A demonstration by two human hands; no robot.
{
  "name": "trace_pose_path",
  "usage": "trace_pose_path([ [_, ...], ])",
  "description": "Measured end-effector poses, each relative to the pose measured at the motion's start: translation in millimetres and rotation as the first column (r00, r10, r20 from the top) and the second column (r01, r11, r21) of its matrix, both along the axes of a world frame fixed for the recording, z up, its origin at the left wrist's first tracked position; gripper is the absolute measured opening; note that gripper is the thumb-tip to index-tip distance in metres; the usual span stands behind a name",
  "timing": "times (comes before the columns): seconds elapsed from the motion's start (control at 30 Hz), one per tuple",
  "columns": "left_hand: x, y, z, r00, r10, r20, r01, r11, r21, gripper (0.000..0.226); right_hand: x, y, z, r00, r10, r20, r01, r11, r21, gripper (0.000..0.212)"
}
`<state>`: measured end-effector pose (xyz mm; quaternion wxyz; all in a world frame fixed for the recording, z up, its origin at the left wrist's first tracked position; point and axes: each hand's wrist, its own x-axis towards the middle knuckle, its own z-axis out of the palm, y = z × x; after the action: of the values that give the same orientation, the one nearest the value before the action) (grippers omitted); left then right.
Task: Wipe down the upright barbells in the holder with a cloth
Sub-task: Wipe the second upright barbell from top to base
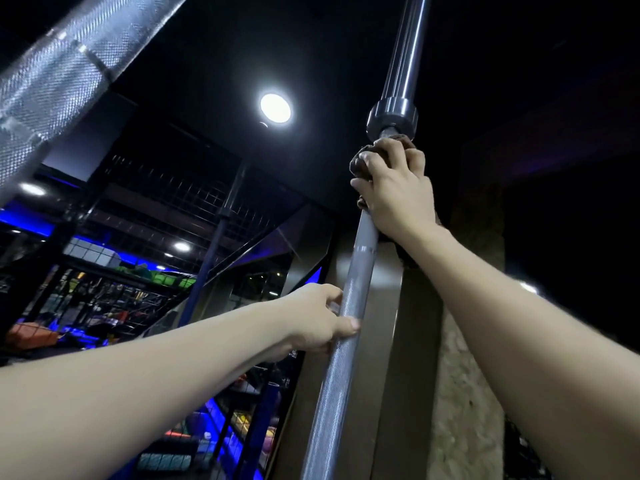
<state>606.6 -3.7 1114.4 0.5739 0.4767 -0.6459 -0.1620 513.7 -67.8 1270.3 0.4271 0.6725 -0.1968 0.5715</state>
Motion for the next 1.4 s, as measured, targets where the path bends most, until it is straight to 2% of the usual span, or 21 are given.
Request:
trace_pose_path([
  [0.1, 1, 0, -1, 1.0, 0.014, -0.02, -0.014, 1.0, -0.005, 0.035, 2, -8, -47, 0.994, 0.105, -0.01, -0.105, 0.978, -0.178, 0.039],
  [0.2, 2, 1, -3, 0.999, 0.001, -0.033, -0.001, 1.0, -0.01, 0.032, -2, -17, -100, 0.995, 0.081, -0.061, -0.094, 0.962, -0.256, 0.041],
  [0.33, 0, 0, -2, 0.999, 0.005, -0.043, -0.006, 1.0, -0.007, 0.034, -12, -9, -55, 0.991, 0.018, -0.131, -0.066, 0.923, -0.379, 0.026],
  [0.37, 0, -1, -2, 0.999, -0.003, -0.047, 0.003, 1.0, -0.001, 0.032, -13, -6, -38, 0.992, 0.005, -0.128, -0.053, 0.926, -0.374, 0.024],
  [0.4, -1, -1, -2, 0.999, -0.008, -0.047, 0.008, 1.0, -0.002, 0.03, -12, -3, -24, 0.994, 0.003, -0.105, -0.035, 0.953, -0.302, 0.028],
  [0.47, 0, -1, -2, 0.999, -0.003, -0.049, 0.003, 1.0, -0.007, 0.028, -7, 1, -15, 0.999, -0.003, -0.046, 0.001, 0.999, -0.039, 0.042],
  [0.53, 0, -1, -4, 0.998, 0.004, -0.056, -0.005, 1.0, -0.004, 0.028, -3, 1, -29, 1.0, 0.009, 0.003, -0.009, 1.0, 0.025, 0.051],
  [0.7, 0, 4, -4, 0.999, 0.017, -0.044, -0.018, 1.0, -0.017, 0.026, -3, -11, -103, 0.996, 0.087, -0.036, -0.09, 0.99, -0.105, 0.061],
  [0.77, -1, 4, -4, 0.999, 0.006, -0.051, -0.006, 1.0, -0.015, 0.021, -7, -12, -114, 0.994, 0.087, -0.062, -0.094, 0.989, -0.111, 0.06],
  [0.87, -2, 4, -3, 0.998, -0.012, -0.064, 0.012, 1.0, -0.01, 0.022, -12, -5, -87, 0.99, 0.122, -0.073, -0.13, 0.985, -0.114, 0.055],
  [0.93, -3, 3, -3, 0.998, -0.027, -0.064, 0.027, 1.0, 0.0, 0.023, -14, 1, -55, 0.988, 0.148, -0.052, -0.148, 0.989, 0.015, 0.052],
  [1.0, -2, 4, -2, 0.998, -0.018, -0.059, 0.019, 1.0, 0.001, 0.017, -11, 4, -37, 0.985, 0.169, -0.019, -0.167, 0.983, 0.079, 0.054],
  [1.07, 0, 3, -4, 0.998, -0.01, -0.065, 0.011, 1.0, 0.002, 0.023, -7, 2, -49, 0.985, 0.17, -0.018, -0.168, 0.984, 0.065, 0.058],
  [1.13, 1, 2, -4, 0.998, -0.004, -0.058, 0.003, 1.0, -0.013, 0.03, -4, -6, -81, 0.985, 0.174, -0.015, -0.174, 0.984, -0.019, 0.061],
  [1.2, 3, 1, -5, 0.999, -0.014, -0.051, 0.013, 1.0, -0.023, 0.03, -4, -14, -118, 0.978, 0.203, -0.042, -0.206, 0.974, -0.094, 0.06],
  [1.23, 2, 1, -6, 0.999, -0.016, -0.051, 0.015, 1.0, -0.027, 0.029, -6, -17, -125, 0.974, 0.216, -0.061, -0.221, 0.972, -0.08, 0.059],
  [1.33, 0, 1, -4, 0.998, -0.017, -0.062, 0.016, 0.999, -0.029, 0.024, -12, -12, -102, 0.974, 0.207, -0.09, -0.212, 0.975, -0.058, 0.057],
  [1.4, -1, -1, -4, 0.997, -0.024, -0.07, 0.023, 1.0, -0.021, 0.023, -14, -5, -72, 0.982, 0.175, -0.064, -0.175, 0.984, 0.018, 0.055],
])
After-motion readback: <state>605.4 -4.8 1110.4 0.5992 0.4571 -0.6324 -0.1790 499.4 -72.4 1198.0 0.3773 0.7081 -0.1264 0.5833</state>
